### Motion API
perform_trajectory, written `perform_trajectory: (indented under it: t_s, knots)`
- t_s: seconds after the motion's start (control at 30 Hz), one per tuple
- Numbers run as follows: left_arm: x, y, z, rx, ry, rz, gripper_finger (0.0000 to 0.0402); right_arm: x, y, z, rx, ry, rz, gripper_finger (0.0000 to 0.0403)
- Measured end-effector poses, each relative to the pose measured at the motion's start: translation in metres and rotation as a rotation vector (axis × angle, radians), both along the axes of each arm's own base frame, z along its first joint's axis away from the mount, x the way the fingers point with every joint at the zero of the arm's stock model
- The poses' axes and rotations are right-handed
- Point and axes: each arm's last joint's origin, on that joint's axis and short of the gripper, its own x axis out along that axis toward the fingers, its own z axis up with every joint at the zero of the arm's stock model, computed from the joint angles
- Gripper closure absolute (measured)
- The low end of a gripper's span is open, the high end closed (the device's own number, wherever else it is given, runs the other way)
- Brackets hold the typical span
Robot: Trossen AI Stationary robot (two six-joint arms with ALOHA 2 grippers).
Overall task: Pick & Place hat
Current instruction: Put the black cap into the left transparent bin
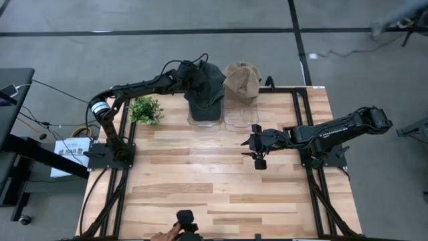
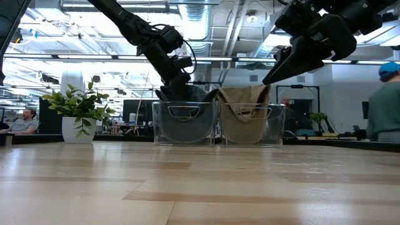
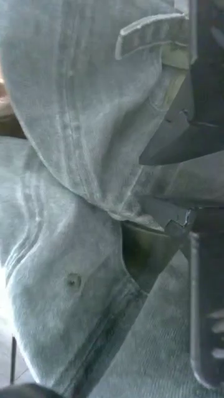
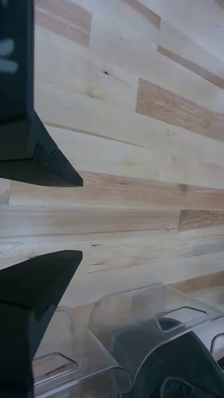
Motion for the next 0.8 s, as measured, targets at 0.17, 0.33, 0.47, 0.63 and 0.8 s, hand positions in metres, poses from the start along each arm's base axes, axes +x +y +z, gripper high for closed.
perform_trajectory:
  t_s: [0.17, 0.33, 0.47, 0.63, 0.8]
  knots:
    - [-0.001, 0.001, -0.002, 0.020, 0.015, 0.034, 0.0333, 0.000, 0.000, 0.000, 0.000, -0.001, 0.000, 0.0235]
    - [0.001, -0.002, 0.000, 0.033, 0.006, 0.031, 0.0394, 0.000, 0.000, 0.001, 0.001, -0.007, 0.000, 0.0235]
    - [0.006, -0.007, 0.007, 0.095, -0.015, 0.044, 0.0398, 0.000, 0.000, 0.001, 0.001, -0.007, 0.000, 0.0236]
    - [0.008, -0.008, 0.009, 0.127, -0.019, 0.043, 0.0399, 0.000, 0.000, 0.001, 0.001, -0.006, 0.000, 0.0234]
    - [0.005, -0.004, 0.010, 0.123, -0.022, 0.047, 0.0396, 0.000, 0.000, 0.000, 0.003, -0.002, 0.003, 0.0236]
